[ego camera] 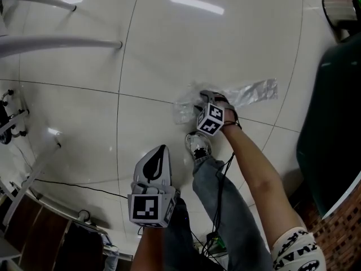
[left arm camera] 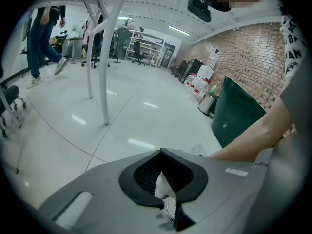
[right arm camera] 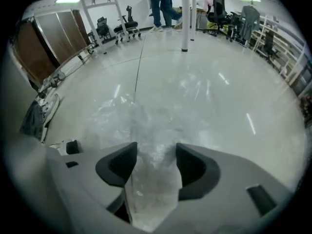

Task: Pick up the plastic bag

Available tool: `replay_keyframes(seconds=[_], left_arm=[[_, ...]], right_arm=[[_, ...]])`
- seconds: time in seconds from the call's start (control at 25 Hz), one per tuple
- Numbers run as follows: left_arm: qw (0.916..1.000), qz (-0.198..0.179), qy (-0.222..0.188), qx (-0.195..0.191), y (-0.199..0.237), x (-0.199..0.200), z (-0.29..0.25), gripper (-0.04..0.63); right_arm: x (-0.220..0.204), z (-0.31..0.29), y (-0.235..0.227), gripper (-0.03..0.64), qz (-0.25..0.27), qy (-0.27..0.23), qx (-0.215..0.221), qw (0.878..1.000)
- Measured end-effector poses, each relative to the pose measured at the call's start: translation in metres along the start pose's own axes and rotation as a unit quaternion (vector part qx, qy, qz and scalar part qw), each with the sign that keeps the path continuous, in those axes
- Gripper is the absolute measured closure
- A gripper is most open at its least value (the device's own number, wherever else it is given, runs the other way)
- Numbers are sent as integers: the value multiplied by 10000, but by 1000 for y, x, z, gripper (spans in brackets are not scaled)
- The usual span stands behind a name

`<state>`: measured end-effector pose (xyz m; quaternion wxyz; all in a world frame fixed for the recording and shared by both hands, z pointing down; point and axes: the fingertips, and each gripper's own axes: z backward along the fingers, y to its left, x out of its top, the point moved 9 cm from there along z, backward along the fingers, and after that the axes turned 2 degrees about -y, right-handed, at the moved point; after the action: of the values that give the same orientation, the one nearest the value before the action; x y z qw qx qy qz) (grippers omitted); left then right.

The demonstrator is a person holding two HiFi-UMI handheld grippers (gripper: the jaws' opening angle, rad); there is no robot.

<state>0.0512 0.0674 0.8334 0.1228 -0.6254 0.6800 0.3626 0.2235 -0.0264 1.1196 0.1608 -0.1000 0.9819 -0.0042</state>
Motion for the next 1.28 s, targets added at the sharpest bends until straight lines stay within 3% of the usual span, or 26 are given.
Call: replay_keyframes(seconds=[0.08,0.12,0.16,0.24,0.32,0.4,0.52,0.68,0.88,1.12,1.28], left_arm=[[10000,51,7,19,-1,-8,6,595],[10000,65,12,29,-2,-11,10,595],[10000,74,18,40,-3,-12,15,595],[9999,121,20,69,-7,-9,27,595],[9997,205,-7,119,-12,-1,44,595],[9994,278,-107,176,-19,13,64,595],[9983,293,-399,303,-27,52,97,595],[9967,260,-637,419,-45,123,170,595],[9872,102,-1387,779,-72,227,231,595],[9740,58,-1959,1139,-72,299,341,595],[9610,234,-2242,1603,-61,310,412,595]], right_arm=[[-3,-2,0,378,136,88,-158,9997],[-4,-1,0,524,146,166,-205,9995],[-6,0,0,598,14,231,-161,9996],[-6,13,-4,600,-807,78,91,9967],[1,48,-12,601,-1720,-499,162,9837],[18,100,-22,601,-1994,-1205,63,9725],[60,192,-43,603,-1866,-2207,-87,9573],[118,345,-45,603,-1725,-3289,-169,9283],[200,520,-90,604,-987,-4517,-263,8863],[294,702,-96,604,-449,-5570,-296,8288],[389,796,-108,603,672,-5864,-123,8071]])
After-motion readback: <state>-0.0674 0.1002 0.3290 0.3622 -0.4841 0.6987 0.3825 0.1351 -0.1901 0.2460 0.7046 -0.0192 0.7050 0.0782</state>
